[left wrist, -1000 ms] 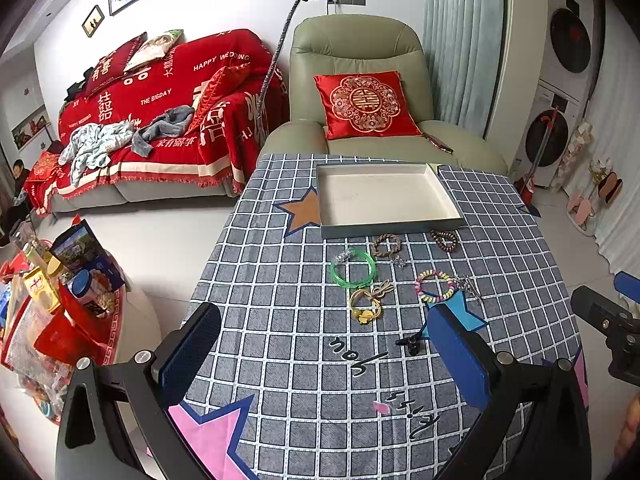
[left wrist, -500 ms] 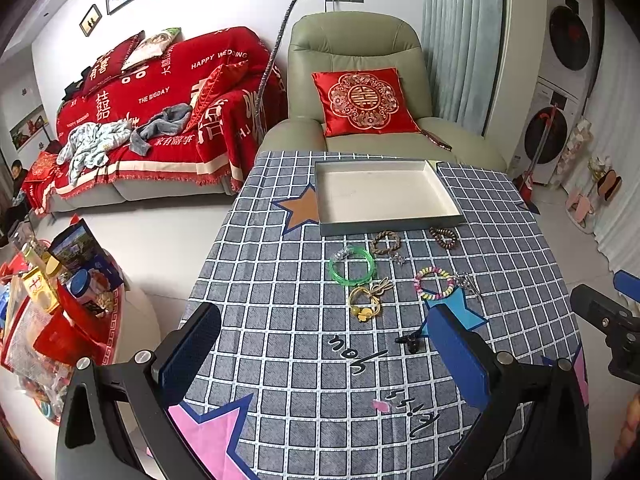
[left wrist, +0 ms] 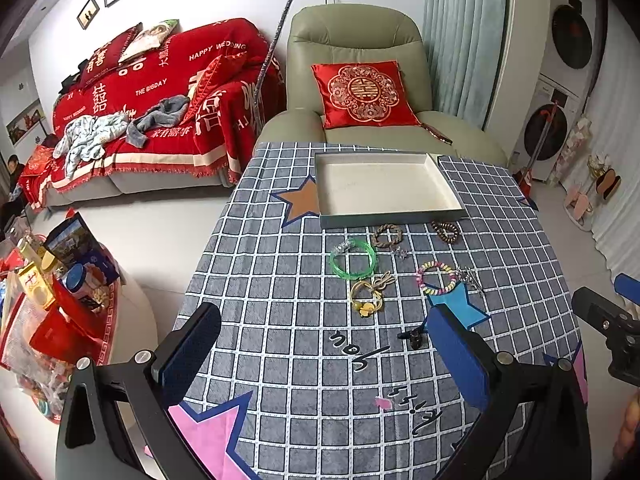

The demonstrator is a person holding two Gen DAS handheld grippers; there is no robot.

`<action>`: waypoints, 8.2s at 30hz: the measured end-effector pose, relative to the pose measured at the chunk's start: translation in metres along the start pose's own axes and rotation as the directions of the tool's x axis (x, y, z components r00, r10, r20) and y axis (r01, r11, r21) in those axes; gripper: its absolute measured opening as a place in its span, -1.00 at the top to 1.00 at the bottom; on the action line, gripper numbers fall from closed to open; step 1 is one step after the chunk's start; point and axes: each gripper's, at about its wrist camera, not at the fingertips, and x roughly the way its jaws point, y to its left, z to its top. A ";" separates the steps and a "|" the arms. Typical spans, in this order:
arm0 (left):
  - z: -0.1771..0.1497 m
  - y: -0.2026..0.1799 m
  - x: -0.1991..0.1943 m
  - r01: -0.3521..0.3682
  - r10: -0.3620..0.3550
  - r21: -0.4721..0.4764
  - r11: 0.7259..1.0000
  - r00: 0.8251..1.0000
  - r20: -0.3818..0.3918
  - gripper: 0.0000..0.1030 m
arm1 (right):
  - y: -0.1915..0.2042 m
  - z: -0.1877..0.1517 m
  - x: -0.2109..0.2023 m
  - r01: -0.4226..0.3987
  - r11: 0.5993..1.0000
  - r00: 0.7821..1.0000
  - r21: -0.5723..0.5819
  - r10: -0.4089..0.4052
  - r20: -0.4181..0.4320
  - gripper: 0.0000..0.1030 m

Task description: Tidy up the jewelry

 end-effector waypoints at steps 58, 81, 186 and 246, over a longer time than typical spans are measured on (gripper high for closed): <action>0.000 -0.044 0.277 0.108 -0.056 0.089 0.990 0.888 -0.456 -0.28 | -0.029 0.030 0.310 0.055 0.998 0.846 0.005 -0.044 -0.531 -0.31; 0.009 -0.034 0.209 0.263 -0.253 -0.034 0.964 0.876 -0.410 0.68 | -0.032 0.037 0.234 -0.105 0.970 0.855 0.218 0.200 -0.478 0.78; 0.138 -0.066 0.310 0.052 -0.029 0.133 0.990 0.985 -0.170 -1.00 | -0.056 0.154 0.280 -0.251 0.930 0.941 0.268 0.299 -0.158 -0.99; 0.034 -0.036 0.282 0.125 -0.102 0.053 0.991 0.943 -0.318 0.59 | -0.014 0.056 0.280 -0.100 0.987 0.911 0.125 0.141 -0.388 0.63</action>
